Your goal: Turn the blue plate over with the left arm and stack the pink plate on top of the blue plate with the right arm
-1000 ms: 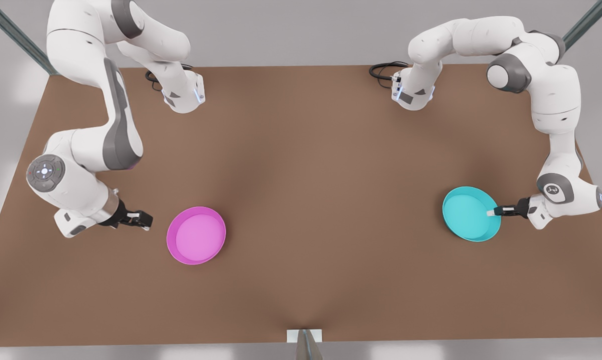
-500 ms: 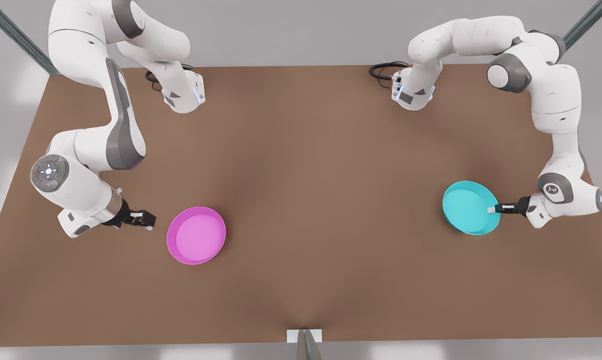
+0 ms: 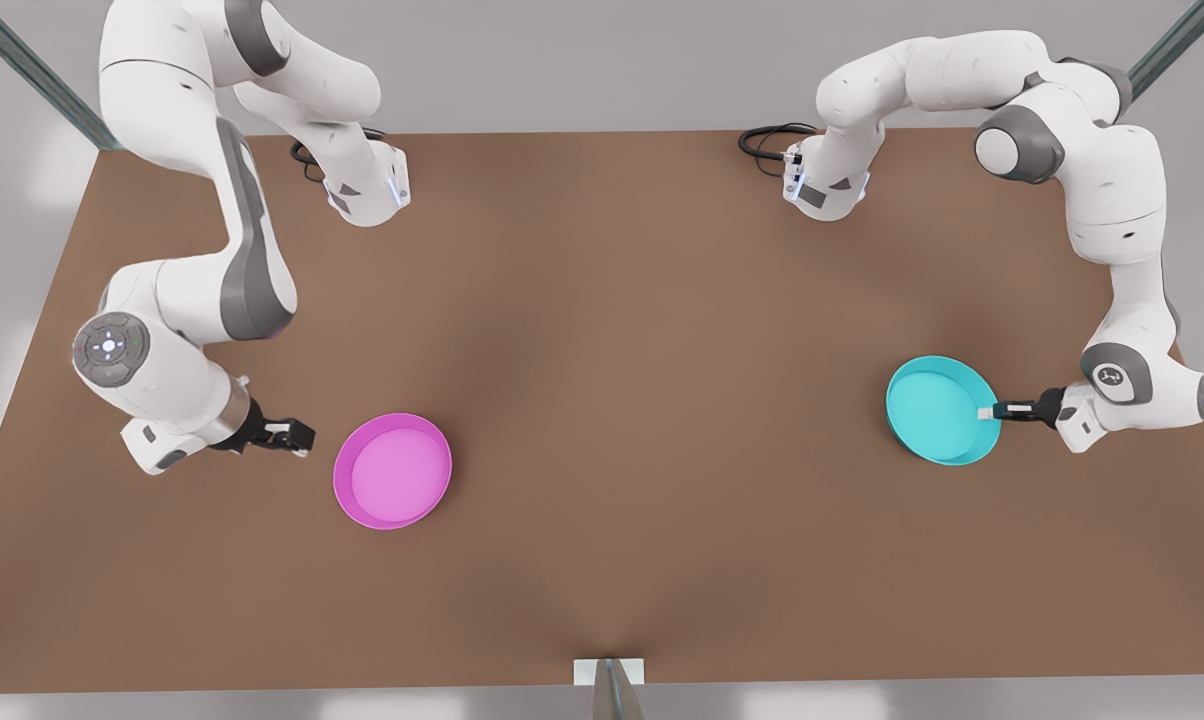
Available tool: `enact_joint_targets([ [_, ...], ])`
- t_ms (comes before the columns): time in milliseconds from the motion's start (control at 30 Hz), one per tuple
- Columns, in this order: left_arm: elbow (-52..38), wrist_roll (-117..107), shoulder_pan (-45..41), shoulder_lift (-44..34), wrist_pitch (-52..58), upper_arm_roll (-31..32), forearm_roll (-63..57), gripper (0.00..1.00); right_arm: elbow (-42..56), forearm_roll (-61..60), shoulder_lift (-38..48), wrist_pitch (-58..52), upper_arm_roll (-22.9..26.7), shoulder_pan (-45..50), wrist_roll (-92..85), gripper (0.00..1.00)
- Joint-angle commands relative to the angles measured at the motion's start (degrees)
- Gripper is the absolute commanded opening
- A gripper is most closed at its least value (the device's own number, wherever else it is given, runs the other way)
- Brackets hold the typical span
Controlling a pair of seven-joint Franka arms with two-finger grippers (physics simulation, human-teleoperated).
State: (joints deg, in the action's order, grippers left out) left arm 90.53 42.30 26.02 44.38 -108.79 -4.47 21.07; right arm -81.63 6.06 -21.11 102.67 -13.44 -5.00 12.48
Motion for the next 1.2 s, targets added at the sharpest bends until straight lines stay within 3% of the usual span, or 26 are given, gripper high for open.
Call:
enact_joint_targets([
  [0, 0.1, 0.2, 0.0, 0.0, 0.2, 0.0, 4.5, 0.21, 0.1, 0.1, 0.0, -0.1, 0.0, 0.0, 0.1, 1.0],
  [667, -1.5, -1.9, -1.8, -2.2, 3.1, 0.0, 2.9, 0.21, -2.3, 3.9, 0.7, 0.1, -0.4, -1.3, 0.4, 1.0],
  [867, -1.8, -18.7, -15.5, -10.9, 5.5, 0.0, -13.6, 0.21, -1.9, 3.9, 0.6, 0.1, -0.4, -1.3, 0.4, 1.0],
  [1167, -6.7, -37.3, -32.3, -12.9, 15.1, 0.1, -41.2, 0.21, -1.9, 3.8, 0.6, 0.1, -0.4, -1.3, 0.4, 1.0],
])
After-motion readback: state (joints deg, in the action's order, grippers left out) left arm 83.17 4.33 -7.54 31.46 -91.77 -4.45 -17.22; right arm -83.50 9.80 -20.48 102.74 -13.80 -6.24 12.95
